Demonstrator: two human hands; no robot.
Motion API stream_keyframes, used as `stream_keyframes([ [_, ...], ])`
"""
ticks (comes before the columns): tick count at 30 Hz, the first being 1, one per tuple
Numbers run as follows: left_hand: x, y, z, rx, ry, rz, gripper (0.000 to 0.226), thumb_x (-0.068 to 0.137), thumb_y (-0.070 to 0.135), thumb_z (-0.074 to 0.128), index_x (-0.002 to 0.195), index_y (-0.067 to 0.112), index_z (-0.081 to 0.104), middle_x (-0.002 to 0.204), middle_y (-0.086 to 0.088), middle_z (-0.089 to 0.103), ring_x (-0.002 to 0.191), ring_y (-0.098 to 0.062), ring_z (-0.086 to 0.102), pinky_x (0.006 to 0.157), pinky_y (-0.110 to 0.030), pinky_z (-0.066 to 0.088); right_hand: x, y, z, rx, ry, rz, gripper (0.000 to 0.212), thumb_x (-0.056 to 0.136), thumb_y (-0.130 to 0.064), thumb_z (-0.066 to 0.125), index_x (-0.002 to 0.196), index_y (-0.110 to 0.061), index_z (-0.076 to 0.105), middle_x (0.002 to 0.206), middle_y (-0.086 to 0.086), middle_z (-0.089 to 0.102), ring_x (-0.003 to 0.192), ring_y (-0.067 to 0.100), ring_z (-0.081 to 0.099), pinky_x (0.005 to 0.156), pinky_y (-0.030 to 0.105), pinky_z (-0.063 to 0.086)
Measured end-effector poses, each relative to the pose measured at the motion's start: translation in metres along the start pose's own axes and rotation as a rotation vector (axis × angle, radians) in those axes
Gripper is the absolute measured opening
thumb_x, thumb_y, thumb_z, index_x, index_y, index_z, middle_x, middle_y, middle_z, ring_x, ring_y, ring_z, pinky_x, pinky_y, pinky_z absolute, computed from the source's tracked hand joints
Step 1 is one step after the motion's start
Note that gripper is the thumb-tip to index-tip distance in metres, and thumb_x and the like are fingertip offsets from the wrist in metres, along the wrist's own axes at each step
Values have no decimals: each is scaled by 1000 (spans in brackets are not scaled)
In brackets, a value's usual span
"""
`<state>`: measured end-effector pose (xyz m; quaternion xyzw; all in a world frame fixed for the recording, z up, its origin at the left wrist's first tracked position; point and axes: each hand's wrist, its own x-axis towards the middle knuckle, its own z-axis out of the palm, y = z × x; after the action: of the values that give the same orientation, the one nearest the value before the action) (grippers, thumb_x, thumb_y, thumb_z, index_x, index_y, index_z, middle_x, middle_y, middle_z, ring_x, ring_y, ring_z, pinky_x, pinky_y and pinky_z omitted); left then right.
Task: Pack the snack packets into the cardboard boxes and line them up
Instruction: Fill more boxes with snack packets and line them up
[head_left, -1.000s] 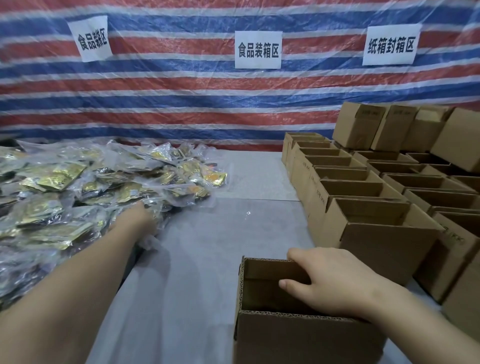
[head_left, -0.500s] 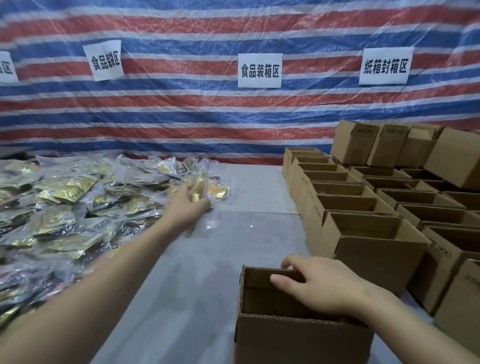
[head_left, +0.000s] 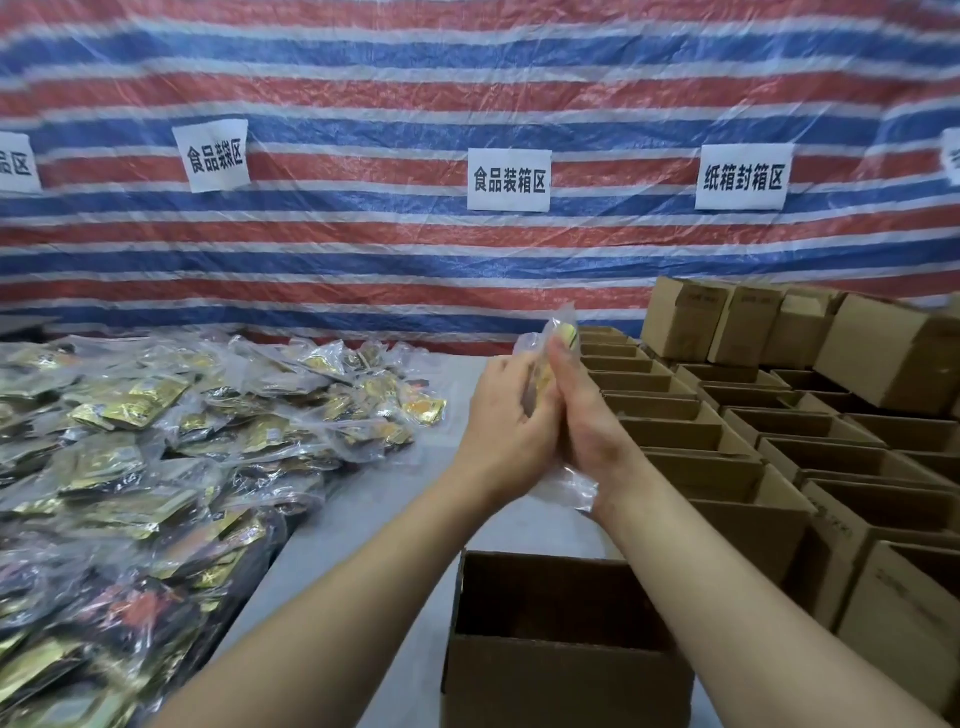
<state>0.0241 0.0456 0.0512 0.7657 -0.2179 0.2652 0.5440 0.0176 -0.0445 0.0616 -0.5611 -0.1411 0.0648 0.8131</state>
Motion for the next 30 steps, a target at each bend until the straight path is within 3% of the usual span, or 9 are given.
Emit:
stream_keyframes([
  [2, -3, 1, 6, 27, 112, -27, 33, 94, 53, 33, 94, 35, 60, 111, -4, 58, 109, -26, 55, 95, -48, 47, -4, 3, -3, 74, -2, 1, 73, 81, -67, 65, 134, -16, 61, 130, 14, 65, 125, 32, 60, 108, 53, 45],
  [5, -4, 8, 11, 75, 280, -59, 38, 88, 62, 16, 75, 44, 46, 119, -2, 52, 116, -22, 46, 103, -43, 34, -14, 8, -11, 204, -61, 48, 51, 91, -53, 65, 129, -19, 67, 129, 14, 67, 121, 31, 64, 90, 44, 55],
  [7, -4, 11, 14, 109, 289, -84, 43, 87, 62, 11, 83, 41, 48, 116, 9, 47, 119, -16, 43, 105, -37, 30, -16, 9, -12, 204, -44, 37, 40, 97, -37, 60, 129, -15, 66, 129, 16, 67, 118, 29, 66, 87, 40, 54],
  [12, -13, 1, -4, -126, 125, -273, 28, 104, 46, 23, 101, 38, 50, 105, 8, 57, 101, -13, 57, 82, -28, 44, -18, 3, -32, -93, 206, -109, 47, 92, -50, 58, 135, -30, 58, 129, 2, 67, 115, 25, 66, 96, 46, 54],
  [18, -86, -52, -53, 122, -328, -606, 19, 101, 43, 46, 108, 34, 61, 109, 16, 63, 103, 1, 57, 84, -21, 43, -43, 19, -73, 9, 232, -148, 43, 92, -48, 63, 130, -29, 58, 109, -1, 75, 98, 19, 74, 70, 32, 61],
  [21, -109, -59, -48, 14, -384, -777, 32, 103, 42, 42, 108, 24, 68, 109, 4, 69, 105, -11, 63, 91, -29, 50, -51, 36, -81, -131, 129, -164, 57, 83, -48, 71, 134, -27, 54, 116, -1, 72, 106, 20, 71, 79, 32, 60],
  [25, -114, -60, -38, -52, -293, -830, 41, 104, 40, 41, 105, 7, 65, 101, -5, 69, 91, -13, 65, 74, -24, 53, -61, 40, -84, -428, -29, -174, 67, 71, -53, 76, 127, -22, 58, 107, -1, 70, 103, 17, 70, 83, 27, 56],
  [28, -115, -62, -37, -29, -269, -807, 33, 103, 40, 41, 94, 19, 64, 89, 4, 63, 76, -3, 59, 63, -17, 51, -71, 34, -85, -637, -255, -185, 45, 80, -45, 73, 115, -19, 64, 93, 9, 65, 89, 23, 68, 81, 30, 56],
  [30, -115, -63, -35, -49, -254, -825, 30, 104, 39, 41, 92, 22, 64, 83, 8, 63, 68, 2, 60, 58, -16, 51, -75, 32, -83, -861, -405, -112, 23, 86, -40, 70, 101, -24, 66, 88, 0, 65, 82, 11, 65, 76, 26, 53],
])
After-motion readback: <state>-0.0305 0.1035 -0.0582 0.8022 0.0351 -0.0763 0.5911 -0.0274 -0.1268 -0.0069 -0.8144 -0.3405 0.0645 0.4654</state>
